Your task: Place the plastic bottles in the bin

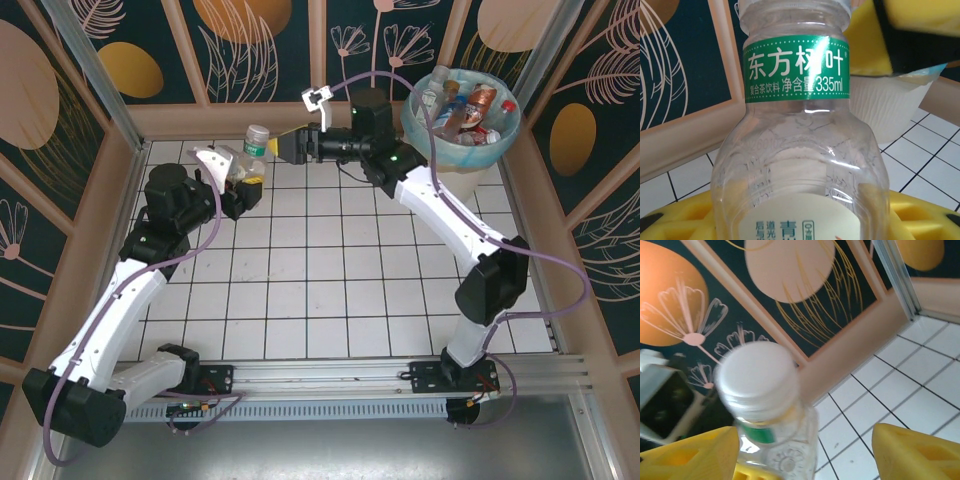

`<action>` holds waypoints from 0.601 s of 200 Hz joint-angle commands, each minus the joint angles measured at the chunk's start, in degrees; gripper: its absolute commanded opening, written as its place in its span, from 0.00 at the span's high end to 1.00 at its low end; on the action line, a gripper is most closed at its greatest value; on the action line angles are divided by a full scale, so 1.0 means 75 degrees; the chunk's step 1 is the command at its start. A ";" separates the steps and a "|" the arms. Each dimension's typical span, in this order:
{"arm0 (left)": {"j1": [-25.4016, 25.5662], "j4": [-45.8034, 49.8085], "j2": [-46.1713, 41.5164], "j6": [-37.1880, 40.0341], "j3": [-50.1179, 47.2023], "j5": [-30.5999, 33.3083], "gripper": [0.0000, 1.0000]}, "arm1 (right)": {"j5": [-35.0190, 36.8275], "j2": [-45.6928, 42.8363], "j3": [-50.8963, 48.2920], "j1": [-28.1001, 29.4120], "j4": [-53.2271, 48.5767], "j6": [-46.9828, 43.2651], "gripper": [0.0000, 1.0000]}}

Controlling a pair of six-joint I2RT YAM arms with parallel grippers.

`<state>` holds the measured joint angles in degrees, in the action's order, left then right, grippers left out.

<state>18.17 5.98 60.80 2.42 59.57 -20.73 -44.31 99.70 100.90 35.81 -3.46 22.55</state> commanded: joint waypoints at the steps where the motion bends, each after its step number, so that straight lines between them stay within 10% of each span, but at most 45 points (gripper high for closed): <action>1: 0.0041 -0.0369 0.0015 0.0078 -0.0009 -0.0362 0.52 | -0.0384 -0.0222 -0.0172 0.0128 0.0704 0.0193 0.26; 62: 0.0050 -0.0320 -0.0008 0.0098 0.0061 -0.0955 0.52 | 0.0219 0.0370 0.0493 0.0514 0.0289 0.0141 0.24; 120: 0.0070 -0.0110 0.0202 0.0293 0.0161 -0.1031 0.52 | 0.0193 0.0575 0.0761 0.0598 0.0190 -0.0037 0.43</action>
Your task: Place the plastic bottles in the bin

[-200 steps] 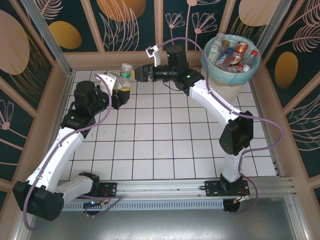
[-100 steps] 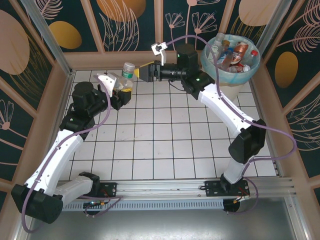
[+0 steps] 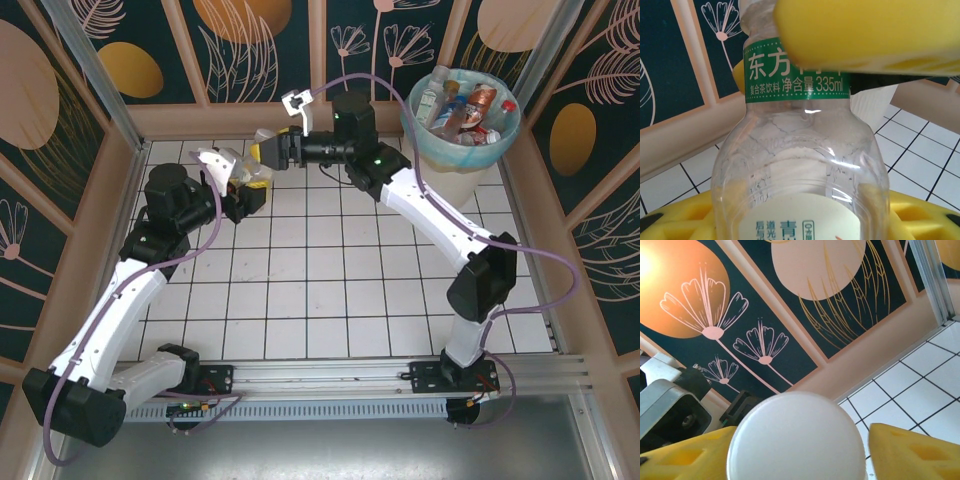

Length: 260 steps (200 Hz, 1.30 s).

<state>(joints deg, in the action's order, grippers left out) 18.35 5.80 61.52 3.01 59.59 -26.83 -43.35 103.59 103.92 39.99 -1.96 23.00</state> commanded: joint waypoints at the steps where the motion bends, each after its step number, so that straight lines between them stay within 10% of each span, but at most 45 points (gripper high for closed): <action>1: 0.0048 -0.0090 0.0106 0.0217 0.0155 -0.0224 0.52 | 0.0069 0.0059 0.0359 0.0038 -0.0022 -0.0110 0.43; 29: 0.0053 -0.0193 0.0161 0.0258 0.0175 -0.0278 0.50 | 0.0455 0.0034 0.0467 0.0003 -0.0391 -0.0352 0.66; 58: 0.0053 -0.0336 0.0205 0.0040 0.0298 -0.0040 0.19 | 0.1190 -0.0214 0.0819 -0.0266 -0.1158 -0.0952 0.85; 96: 0.0053 -0.1123 -0.0245 -0.0117 0.0003 0.0261 0.11 | 0.5185 -0.0909 0.1952 -0.1224 -0.3006 -0.2529 0.86; 131: 0.0046 -0.1234 -0.0361 -0.0108 -0.0117 0.0412 0.11 | 0.8585 -0.1531 0.1245 -0.2355 -0.2015 -0.4090 0.88; 193: 0.0050 -0.1185 -0.0595 -0.0033 -0.0325 0.0733 0.11 | 1.0658 -0.1672 -0.0789 -0.3235 0.0737 -0.5529 0.96; 260: 0.0045 -0.1135 -0.0590 0.0064 -0.0470 0.0820 0.11 | 1.0872 -0.2069 -0.2685 -0.3662 0.1062 -0.5178 0.99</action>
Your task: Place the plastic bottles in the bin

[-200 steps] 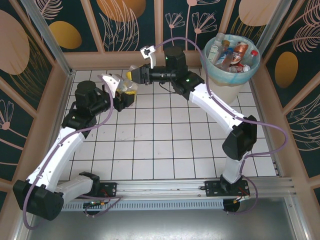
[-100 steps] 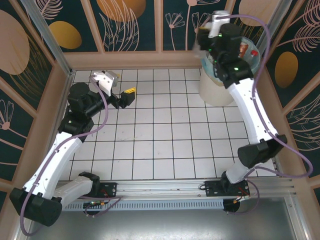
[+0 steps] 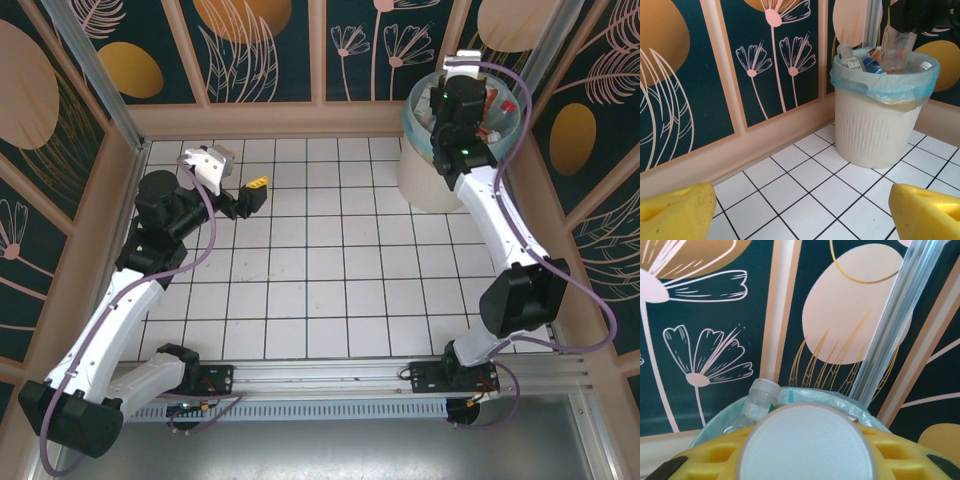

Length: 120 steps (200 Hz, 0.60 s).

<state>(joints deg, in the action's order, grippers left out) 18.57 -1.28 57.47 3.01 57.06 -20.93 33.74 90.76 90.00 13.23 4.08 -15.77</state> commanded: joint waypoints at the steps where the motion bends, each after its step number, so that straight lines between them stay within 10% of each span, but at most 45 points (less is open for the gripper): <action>1: 0.0018 -0.0198 -0.0048 0.0060 -0.0131 0.0035 0.11 | 0.0593 -0.0358 -0.0828 -0.0095 0.0258 -0.0009 0.99; 120: 0.0027 -0.0228 0.0344 -0.0146 -0.0065 -0.0312 0.11 | -0.1914 0.0132 -0.0890 -0.1475 -0.3563 0.3171 0.92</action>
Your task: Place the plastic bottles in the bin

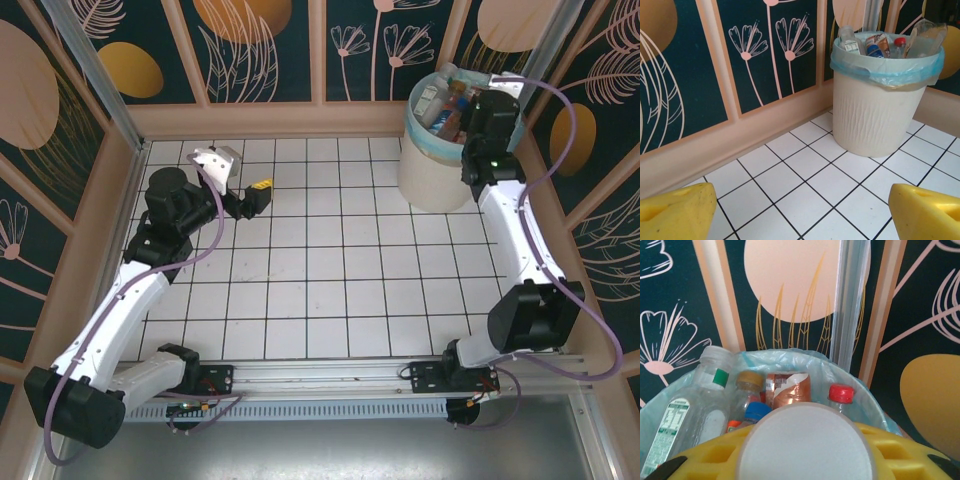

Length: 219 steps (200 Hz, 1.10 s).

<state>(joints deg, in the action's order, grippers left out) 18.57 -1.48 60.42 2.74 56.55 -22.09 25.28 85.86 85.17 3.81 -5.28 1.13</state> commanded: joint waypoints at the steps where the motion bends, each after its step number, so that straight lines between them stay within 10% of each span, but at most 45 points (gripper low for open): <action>1: 0.0024 -0.0202 -0.0051 -0.0121 -0.0002 -0.0159 0.11 | -0.0807 0.0797 -0.0240 -0.0223 -0.2329 0.0929 0.92; 91: 0.0023 -0.0111 -0.0167 0.0037 -0.0451 0.0039 0.11 | -0.0657 0.0988 -0.0434 0.0155 -0.2688 0.0776 0.89; 115: 0.0027 -0.0287 -0.0103 0.0152 -0.0512 0.0036 0.11 | 0.0048 0.0790 0.0253 0.0623 -0.2595 0.0413 0.53; 141: 0.0021 -0.0342 0.0084 0.0178 -0.0437 -0.0017 0.11 | -0.0211 0.1305 0.1881 0.0789 -0.3521 0.0482 0.38; 219: 0.0021 -0.0446 -0.0072 0.0333 -0.0775 0.0074 0.11 | 0.0048 0.3215 0.4860 0.1214 -0.4481 0.0071 0.34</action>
<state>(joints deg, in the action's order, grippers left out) 18.57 -2.90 61.10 3.64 51.86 -21.96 25.10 104.71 116.03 12.60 -32.14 1.78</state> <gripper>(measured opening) 0.893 0.644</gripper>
